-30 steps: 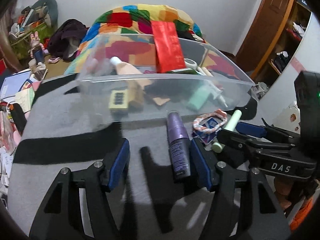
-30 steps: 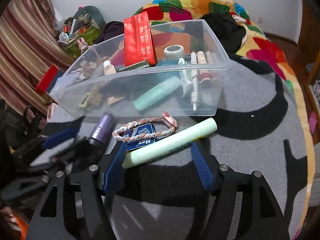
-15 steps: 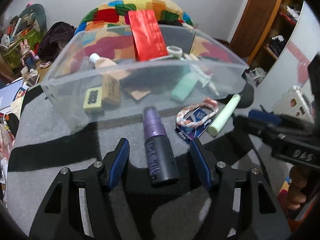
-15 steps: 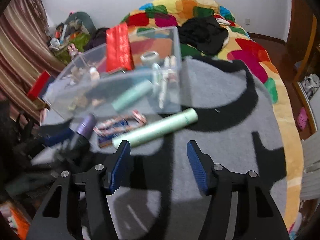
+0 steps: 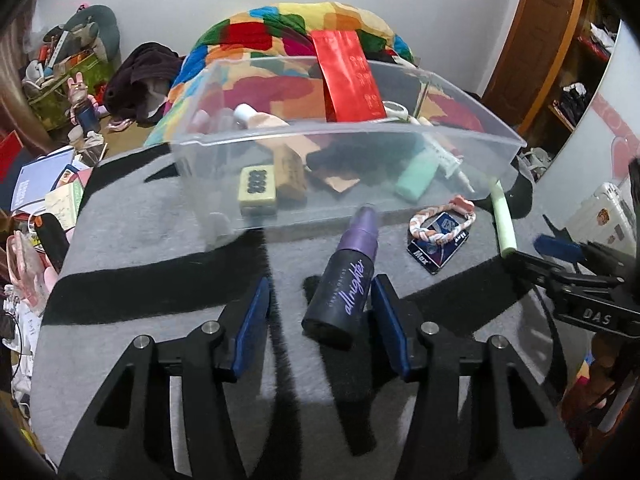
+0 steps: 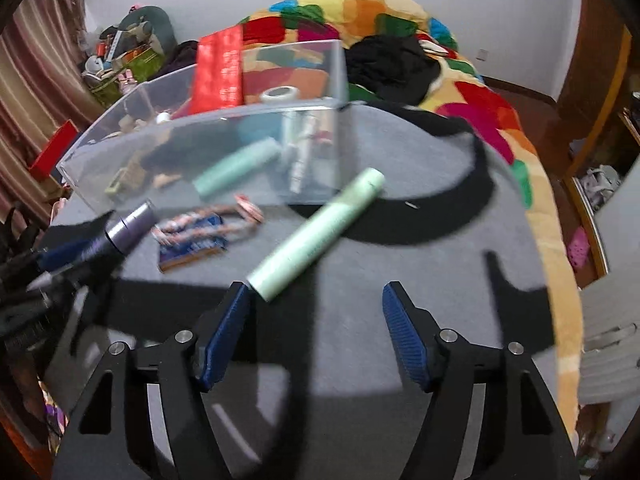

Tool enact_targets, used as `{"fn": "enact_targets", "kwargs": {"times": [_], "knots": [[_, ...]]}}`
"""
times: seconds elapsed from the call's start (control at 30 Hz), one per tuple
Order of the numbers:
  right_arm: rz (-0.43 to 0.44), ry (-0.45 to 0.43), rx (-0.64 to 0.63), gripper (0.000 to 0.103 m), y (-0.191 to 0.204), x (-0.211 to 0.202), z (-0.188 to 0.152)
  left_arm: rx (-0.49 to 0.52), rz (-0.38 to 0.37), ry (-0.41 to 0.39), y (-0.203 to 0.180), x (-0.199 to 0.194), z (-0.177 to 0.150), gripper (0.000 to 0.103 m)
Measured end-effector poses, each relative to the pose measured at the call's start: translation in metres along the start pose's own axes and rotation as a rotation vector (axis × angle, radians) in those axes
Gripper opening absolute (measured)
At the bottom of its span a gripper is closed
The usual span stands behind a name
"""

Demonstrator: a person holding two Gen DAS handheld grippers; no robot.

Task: Organize objects
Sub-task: 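Grasp the purple spray bottle with the left tool while the right tool grasps the pale green tube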

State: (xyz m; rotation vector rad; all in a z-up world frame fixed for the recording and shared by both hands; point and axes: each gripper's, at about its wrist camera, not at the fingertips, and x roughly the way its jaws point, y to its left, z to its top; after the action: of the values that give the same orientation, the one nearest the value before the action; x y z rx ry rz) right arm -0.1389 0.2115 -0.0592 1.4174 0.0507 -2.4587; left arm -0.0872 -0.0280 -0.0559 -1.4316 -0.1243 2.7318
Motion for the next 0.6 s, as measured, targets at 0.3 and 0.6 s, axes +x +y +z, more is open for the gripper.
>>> {"fn": "enact_targets", "kwargs": {"times": [0.3, 0.6], "knots": [[0.025, -0.043, 0.03, 0.066, 0.004, -0.003, 0.02, 0.056, 0.015, 0.014, -0.018, 0.012, 0.012, 0.054], [-0.065, -0.046, 0.074, 0.016, -0.01, 0.015, 0.025, 0.039, 0.03, -0.001, -0.019, 0.016, 0.009, 0.032]]}}
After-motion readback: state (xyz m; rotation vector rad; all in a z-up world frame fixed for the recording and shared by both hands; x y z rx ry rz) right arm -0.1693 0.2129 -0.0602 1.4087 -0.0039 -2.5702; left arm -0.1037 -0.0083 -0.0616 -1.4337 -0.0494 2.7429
